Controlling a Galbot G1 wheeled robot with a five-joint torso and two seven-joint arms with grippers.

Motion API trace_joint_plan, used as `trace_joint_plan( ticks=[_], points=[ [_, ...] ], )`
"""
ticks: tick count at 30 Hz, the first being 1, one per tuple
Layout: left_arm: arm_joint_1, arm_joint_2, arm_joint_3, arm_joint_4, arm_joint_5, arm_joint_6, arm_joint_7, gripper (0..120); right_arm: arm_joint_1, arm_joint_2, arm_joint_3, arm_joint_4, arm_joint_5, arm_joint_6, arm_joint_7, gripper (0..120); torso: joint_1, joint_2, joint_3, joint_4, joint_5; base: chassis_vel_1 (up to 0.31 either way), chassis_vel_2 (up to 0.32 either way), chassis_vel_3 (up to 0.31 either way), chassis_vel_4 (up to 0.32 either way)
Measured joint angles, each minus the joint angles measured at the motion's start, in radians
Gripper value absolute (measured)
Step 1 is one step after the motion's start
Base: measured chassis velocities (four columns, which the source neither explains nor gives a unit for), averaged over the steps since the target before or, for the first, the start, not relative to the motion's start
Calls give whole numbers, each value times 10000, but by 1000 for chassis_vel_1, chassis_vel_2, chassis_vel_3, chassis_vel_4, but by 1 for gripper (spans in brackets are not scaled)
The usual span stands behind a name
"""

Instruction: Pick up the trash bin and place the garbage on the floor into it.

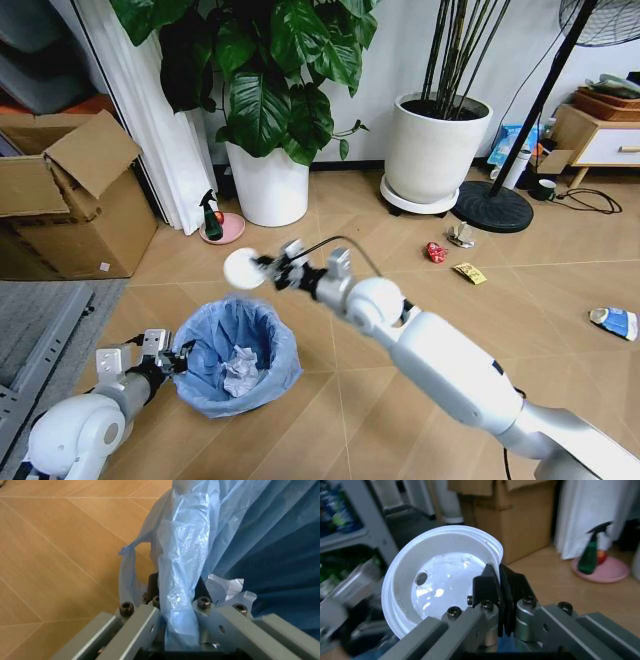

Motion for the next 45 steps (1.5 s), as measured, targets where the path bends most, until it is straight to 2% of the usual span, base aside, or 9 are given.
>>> trace_joint_plan(
  ticks=[10, 18, 23, 26, 27, 31, 36, 38, 45],
  points=[
    [5, -31, -30, 13, 15, 1, 22, 0, -196, -742, -733, 417, -354, -48, -131, 0, 0, 0, 0, -4, 0, 0, 0, 0, 0],
    [-38, -39, -19, 48, 23, 0, 30, 0, -243, -779, -893, 508, -421, -16, -91, 24, 0, 1, 0, -3, 0, 0, 0, 0, 0],
    [-44, -42, -15, 58, 43, 0, 34, 0, -242, -687, -935, 462, -416, 35, 12, 42, 0, 1, 0, -2, 1, 0, 0, 0, 0],
    [-46, -62, -14, 59, 54, 1, 40, 0, -243, -685, -821, 456, -388, 32, 88, 58, 0, 1, 0, -1, 0, 0, 0, 0, 0],
    [-46, -62, -14, 59, 54, 1, 40, 0, -243, -685, -821, 456, -388, 32, 88, 58, 0, 1, 0, -1, 0, 0, 0, 0, 0],
    [-39, -72, -21, 59, 58, 0, 45, 0, -342, -698, -382, 509, -247, 0, 433, 70, 0, 0, 0, -2, 1, 0, 0, 0, 0],
    [-24, -80, -37, 3, 62, 1, 51, 0, -748, -855, 822, 654, -137, -97, 1086, 94, 0, 1, 0, -2, 1, 0, 0, 0, 0],
    [-23, -83, -40, -8, 61, 0, 51, 0, -837, -895, 990, 670, -142, -128, 1155, 96, 0, 1, 0, -1, 2, 0, 0, 0, 0],
    [71, -157, -111, -99, 65, 1, 56, 0, -2449, -1163, 3124, 835, -831, -299, 1897, 100, 0, 1, 0, -1, 3, 0, 0, 0, 0]
  ],
)
